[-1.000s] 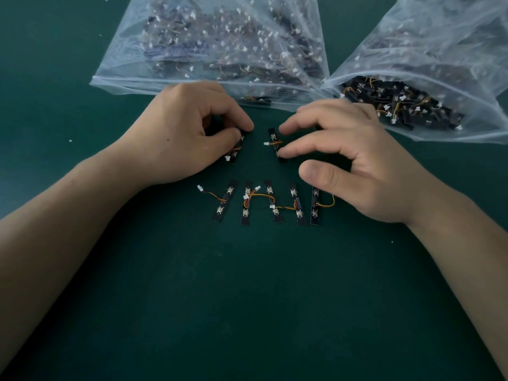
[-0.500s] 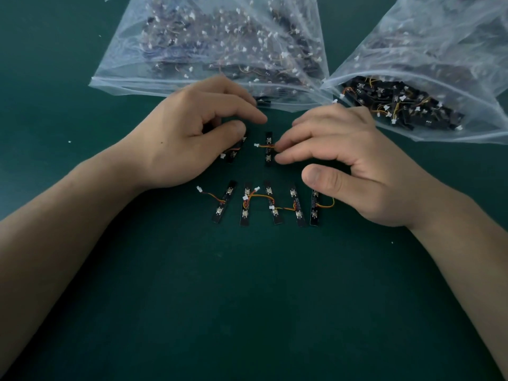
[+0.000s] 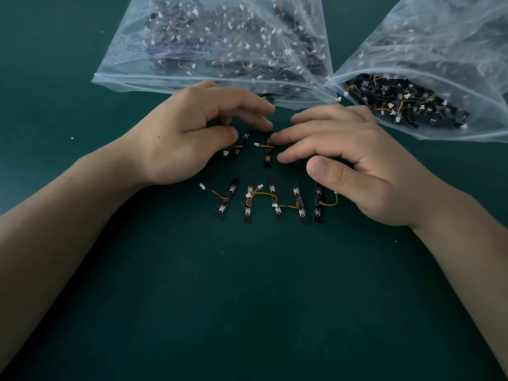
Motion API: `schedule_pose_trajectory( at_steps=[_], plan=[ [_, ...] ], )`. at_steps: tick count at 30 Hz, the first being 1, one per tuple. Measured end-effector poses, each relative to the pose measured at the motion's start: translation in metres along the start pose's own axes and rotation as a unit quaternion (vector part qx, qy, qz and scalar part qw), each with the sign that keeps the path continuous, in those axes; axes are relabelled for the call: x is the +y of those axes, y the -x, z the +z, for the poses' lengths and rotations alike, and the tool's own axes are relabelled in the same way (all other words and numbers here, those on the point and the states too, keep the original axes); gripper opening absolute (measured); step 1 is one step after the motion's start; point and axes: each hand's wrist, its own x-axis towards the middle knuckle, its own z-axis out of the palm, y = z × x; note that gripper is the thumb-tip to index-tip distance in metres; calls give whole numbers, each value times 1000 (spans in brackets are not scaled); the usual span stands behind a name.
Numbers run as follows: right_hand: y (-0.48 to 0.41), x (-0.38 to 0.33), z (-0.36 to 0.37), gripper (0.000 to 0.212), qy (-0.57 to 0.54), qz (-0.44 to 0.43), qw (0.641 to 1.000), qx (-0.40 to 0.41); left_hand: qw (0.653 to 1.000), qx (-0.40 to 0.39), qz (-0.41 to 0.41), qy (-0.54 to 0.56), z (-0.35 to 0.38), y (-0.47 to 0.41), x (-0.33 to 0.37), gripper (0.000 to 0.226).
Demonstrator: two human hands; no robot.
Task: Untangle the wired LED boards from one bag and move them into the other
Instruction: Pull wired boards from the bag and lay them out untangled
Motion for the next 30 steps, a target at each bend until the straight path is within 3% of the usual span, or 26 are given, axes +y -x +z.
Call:
schedule_pose_trajectory(
  at_steps=[14,16,19,23,27,30],
  plan=[
    [4,0,0,50,-7,26,998,-52,1000,27,-6,-6,0,0,-4,44],
    [2,0,1,47,-25,-3,1000,-13,1000,26,-4,-11,0,0,-3,41],
    [-1,2,2,36,-28,-39,990,133,1000,24,-8,-5,0,0,-3,39],
    [-4,8,3,24,10,51,953,300,1000,26,-7,12,0,0,-2,35],
    [-7,10,4,22,48,151,945,287,999,28,-9,15,0,-1,-3,34],
    [-8,8,6,22,90,168,949,251,999,34,-9,16,0,0,-3,33]
  ],
)
